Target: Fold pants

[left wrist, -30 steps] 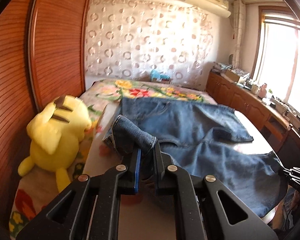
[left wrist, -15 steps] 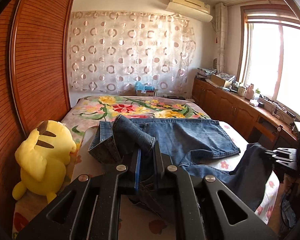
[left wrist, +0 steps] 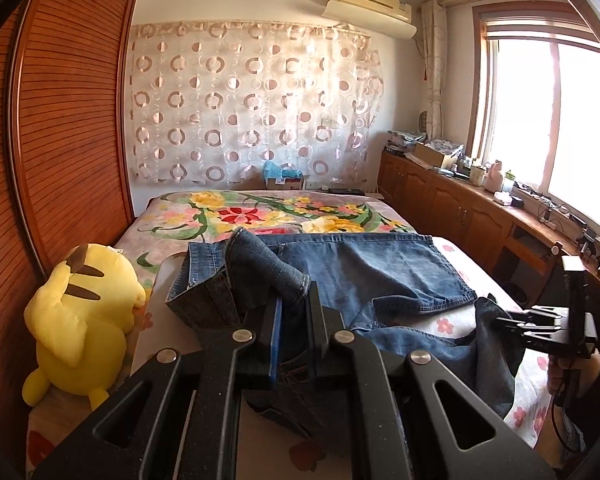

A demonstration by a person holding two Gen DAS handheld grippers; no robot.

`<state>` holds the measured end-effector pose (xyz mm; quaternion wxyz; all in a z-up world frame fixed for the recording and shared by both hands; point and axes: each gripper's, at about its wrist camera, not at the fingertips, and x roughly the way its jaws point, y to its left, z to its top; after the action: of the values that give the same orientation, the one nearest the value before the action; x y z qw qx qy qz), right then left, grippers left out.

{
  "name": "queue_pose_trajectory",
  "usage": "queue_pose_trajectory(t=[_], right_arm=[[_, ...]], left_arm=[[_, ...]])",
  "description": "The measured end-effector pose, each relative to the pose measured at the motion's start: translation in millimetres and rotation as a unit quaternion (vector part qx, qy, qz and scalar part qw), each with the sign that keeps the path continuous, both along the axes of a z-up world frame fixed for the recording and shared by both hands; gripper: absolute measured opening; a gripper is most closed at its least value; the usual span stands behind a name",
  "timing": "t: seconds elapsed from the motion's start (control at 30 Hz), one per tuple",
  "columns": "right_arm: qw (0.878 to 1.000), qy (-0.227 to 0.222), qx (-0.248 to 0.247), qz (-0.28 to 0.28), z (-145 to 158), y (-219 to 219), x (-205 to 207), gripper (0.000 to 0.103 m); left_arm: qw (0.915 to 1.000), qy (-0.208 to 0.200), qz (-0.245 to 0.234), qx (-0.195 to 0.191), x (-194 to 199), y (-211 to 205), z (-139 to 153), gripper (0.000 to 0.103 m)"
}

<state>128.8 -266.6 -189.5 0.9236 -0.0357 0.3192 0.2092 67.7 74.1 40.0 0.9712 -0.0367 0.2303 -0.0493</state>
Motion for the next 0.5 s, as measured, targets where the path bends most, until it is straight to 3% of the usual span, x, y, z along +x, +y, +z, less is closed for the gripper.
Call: queue_pose_trajectory(t=[0.03,0.23,0.33,0.5], right_arm=[[1.0,-0.006,0.006,-0.006,6.1,-4.5,-3.9,0.037],[0.999,-0.036,0.004,-0.028,20.0,-29.8,-43.7,0.04],[0.999,-0.025,0.016,-0.028,13.6,-41.0,-70.1,0.04],[1.0,0.002,0.016,-0.024,-6.5,-42.7,-78.7,0.04]], left_arm=[[1.0,-0.001,0.0,0.0,-0.9,-1.2,-0.2,0.011],[1.0,-0.001,-0.003,0.0,1.1,-6.1,-1.6,0.011],[1.0,0.0,-0.002,0.0,1.3,-6.6,-1.9,0.011],[1.0,0.002,-0.002,0.001,5.1,-11.3,-2.2,0.011]])
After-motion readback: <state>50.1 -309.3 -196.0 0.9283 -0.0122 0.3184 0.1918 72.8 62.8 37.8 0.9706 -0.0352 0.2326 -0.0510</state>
